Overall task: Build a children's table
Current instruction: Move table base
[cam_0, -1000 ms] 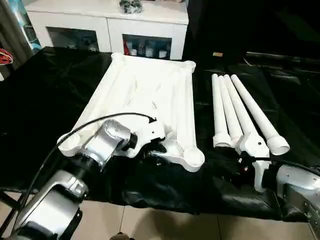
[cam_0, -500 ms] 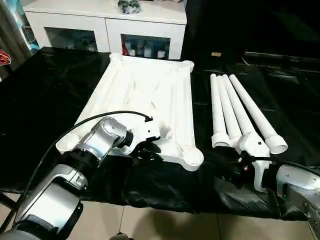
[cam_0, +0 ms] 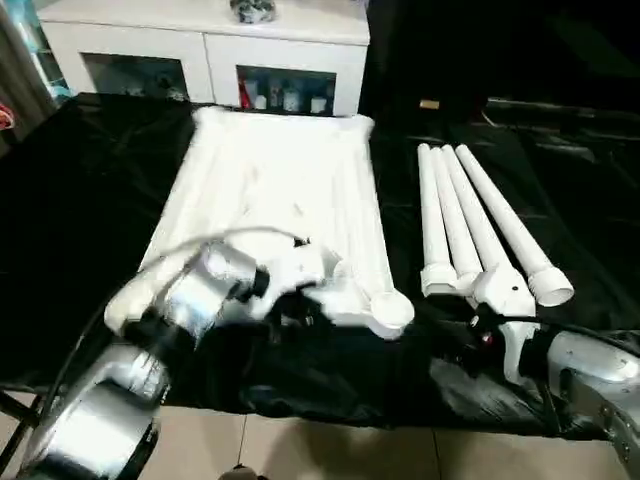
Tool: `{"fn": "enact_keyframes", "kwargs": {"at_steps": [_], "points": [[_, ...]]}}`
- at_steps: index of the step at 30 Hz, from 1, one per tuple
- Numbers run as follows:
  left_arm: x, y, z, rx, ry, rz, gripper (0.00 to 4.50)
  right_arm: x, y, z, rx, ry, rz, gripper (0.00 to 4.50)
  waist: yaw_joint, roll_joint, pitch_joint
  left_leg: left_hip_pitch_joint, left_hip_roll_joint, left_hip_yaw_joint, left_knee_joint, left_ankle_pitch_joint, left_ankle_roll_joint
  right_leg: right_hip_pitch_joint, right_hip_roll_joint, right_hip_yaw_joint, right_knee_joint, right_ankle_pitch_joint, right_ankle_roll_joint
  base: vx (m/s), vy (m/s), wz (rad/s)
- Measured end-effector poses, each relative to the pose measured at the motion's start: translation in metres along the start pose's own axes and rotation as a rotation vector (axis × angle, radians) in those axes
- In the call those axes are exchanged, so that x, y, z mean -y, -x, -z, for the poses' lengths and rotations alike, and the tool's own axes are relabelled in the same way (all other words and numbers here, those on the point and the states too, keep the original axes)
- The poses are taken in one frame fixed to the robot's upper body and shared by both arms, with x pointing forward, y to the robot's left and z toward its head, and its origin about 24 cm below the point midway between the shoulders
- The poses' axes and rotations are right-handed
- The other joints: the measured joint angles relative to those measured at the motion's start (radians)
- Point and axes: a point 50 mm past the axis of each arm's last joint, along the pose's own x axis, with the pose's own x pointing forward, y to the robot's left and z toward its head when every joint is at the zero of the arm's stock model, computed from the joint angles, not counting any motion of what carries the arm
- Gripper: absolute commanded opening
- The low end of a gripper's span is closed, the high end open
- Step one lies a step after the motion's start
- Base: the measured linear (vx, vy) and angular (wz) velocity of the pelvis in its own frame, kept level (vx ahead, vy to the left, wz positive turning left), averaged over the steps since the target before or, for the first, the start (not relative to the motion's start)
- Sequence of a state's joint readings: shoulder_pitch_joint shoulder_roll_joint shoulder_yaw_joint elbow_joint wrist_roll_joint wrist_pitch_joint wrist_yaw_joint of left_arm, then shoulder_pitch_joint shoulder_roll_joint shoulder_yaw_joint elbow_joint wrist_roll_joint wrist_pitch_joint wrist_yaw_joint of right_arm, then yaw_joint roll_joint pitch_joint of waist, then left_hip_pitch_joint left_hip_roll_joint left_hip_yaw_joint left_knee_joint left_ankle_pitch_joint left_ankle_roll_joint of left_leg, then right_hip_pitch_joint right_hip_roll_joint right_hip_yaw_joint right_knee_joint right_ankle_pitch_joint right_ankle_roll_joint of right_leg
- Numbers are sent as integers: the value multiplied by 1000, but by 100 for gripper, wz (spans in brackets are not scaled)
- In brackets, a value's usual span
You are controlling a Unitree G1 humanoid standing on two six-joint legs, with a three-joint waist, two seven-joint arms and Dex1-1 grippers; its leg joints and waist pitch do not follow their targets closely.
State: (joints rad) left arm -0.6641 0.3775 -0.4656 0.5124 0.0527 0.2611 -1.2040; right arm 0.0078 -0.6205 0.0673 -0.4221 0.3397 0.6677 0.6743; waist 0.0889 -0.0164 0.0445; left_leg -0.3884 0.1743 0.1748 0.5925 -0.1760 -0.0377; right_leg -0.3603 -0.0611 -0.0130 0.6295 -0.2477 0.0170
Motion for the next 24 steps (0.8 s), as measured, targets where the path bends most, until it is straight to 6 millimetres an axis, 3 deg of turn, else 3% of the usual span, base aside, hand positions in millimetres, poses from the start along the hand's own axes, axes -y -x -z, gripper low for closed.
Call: {"fn": "enact_keyframes", "kwargs": {"at_steps": [10, 24], "points": [[28, -6, -2, 17, 48, -94, 2, -4, -2, 2, -2, -9, 2, 304, -4, 4, -1, 1, 0, 2, -1, 0, -1, -2, 0, 1, 0, 0, 0, 0, 0, 0], [39, 2, 3, 22, 144, -248, 2, -5, -4, 3, -2, -4, 19, 304, -10, 5, 0, 0, 1, 2, -2, 0, -1, -4, 0, 1, 0, 0, 0, 0, 0, 0]]}}
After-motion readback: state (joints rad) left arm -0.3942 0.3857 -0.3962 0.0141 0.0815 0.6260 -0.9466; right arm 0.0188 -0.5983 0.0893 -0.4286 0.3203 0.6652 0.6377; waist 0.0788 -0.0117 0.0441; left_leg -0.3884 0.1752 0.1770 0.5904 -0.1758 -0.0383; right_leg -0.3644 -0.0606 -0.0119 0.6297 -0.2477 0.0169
